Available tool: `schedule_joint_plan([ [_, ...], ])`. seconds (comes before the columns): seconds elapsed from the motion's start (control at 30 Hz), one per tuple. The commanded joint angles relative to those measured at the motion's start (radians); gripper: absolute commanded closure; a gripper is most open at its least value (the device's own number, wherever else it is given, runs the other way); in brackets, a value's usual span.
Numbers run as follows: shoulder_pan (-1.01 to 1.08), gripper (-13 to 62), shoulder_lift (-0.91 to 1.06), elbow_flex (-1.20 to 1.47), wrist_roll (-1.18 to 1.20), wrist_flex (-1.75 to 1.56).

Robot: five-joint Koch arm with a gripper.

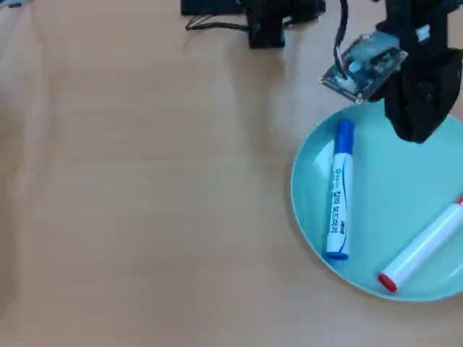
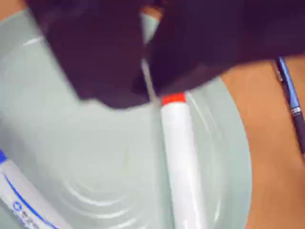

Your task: Pick up the red pen.

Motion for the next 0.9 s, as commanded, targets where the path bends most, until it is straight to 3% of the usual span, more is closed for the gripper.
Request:
schedule_joint_plan([
  [0.0, -0.069, 56.2, 0.066, -0.071, 0.123, 0.140],
  [0.73, -0.071, 55.5, 0.081, -0.092, 0.075, 0.213],
  [0.87, -0.072, 49.1, 0.078, -0.163, 0.015, 0.221],
])
